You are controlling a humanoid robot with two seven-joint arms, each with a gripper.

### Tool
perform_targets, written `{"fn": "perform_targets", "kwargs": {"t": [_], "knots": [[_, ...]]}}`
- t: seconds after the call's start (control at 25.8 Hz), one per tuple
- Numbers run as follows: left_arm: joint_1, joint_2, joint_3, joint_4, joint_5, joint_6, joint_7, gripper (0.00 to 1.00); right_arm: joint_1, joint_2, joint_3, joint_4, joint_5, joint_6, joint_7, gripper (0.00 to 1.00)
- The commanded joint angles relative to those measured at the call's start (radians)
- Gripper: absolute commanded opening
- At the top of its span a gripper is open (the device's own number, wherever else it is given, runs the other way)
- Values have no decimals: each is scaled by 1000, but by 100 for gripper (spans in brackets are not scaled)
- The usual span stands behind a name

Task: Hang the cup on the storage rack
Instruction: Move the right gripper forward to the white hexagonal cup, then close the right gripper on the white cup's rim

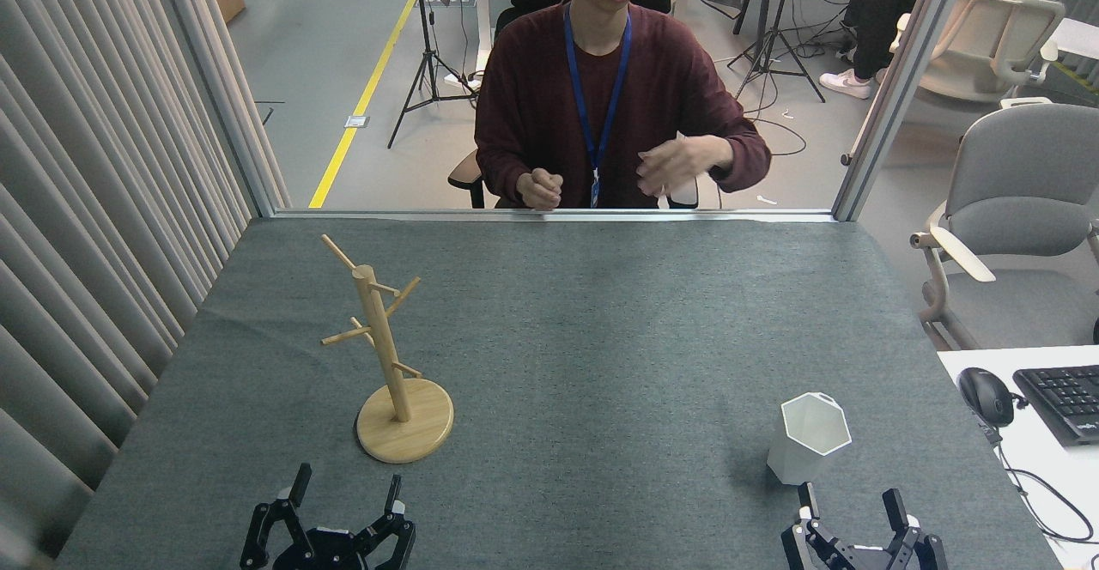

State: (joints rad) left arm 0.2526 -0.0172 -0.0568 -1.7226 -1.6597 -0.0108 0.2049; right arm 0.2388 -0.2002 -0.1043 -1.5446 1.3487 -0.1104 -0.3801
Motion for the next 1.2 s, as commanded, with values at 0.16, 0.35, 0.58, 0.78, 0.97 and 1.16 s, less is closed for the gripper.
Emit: {"fn": "perform_targets", "kwargs": {"t": [0.16, 0.35, 0.58, 0.78, 0.97, 1.16], "knots": [[-3, -3, 0, 17, 2, 3, 1, 99, -18, -5, 0, 57, 4, 3, 1, 98], [-3, -3, 0, 15, 3, -1, 5, 99, -107, -13, 5, 187, 12, 43, 61, 98], [-3, -3, 2, 17, 3, 0, 21, 99, -185, -27, 17, 274, 47, 35, 64, 98], [-3, -3, 2, 17, 3, 2, 22, 99, -230, -34, 43, 325, 49, 34, 64, 98], [-3, -3, 3, 17, 2, 2, 22, 99, -245, -47, 51, 339, 49, 34, 64, 98], [-3, -3, 3, 15, 2, 2, 22, 99, -285, -48, 66, 376, 49, 34, 63, 98]]}}
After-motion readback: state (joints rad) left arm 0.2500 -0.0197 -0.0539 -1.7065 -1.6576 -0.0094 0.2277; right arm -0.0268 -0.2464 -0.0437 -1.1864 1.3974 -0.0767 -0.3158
